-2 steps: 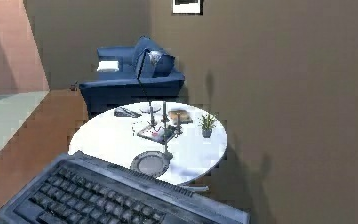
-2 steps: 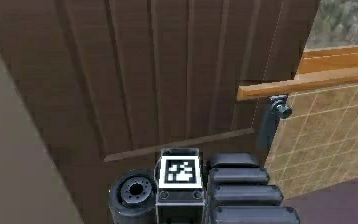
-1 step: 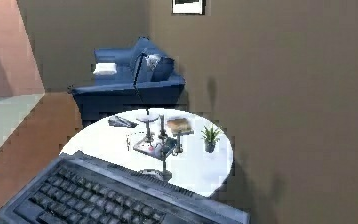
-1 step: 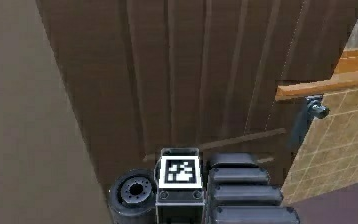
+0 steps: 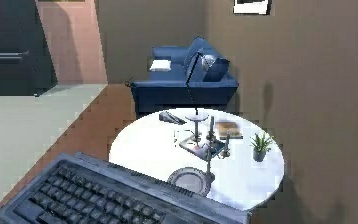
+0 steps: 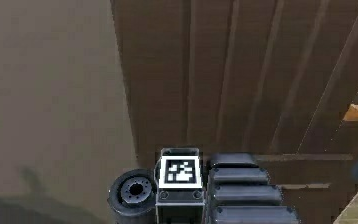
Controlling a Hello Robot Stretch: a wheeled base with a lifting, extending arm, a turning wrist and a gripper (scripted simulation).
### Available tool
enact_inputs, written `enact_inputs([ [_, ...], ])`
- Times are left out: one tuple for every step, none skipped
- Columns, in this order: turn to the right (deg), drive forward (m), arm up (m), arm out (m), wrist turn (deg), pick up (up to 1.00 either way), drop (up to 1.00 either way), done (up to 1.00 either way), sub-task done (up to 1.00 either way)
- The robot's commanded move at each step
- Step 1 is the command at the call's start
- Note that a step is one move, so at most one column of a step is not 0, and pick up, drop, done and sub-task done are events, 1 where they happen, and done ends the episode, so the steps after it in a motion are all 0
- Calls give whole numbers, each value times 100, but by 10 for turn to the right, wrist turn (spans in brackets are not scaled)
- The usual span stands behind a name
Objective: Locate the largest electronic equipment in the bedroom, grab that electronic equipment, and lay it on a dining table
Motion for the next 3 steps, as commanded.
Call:
enact_inputs([
  [60,0,0,0,0,0,0,0,0],
  [-30,0,0,0,0,0,0,0,0],
  [180,0,0,0,0,0,0,0,0],
])
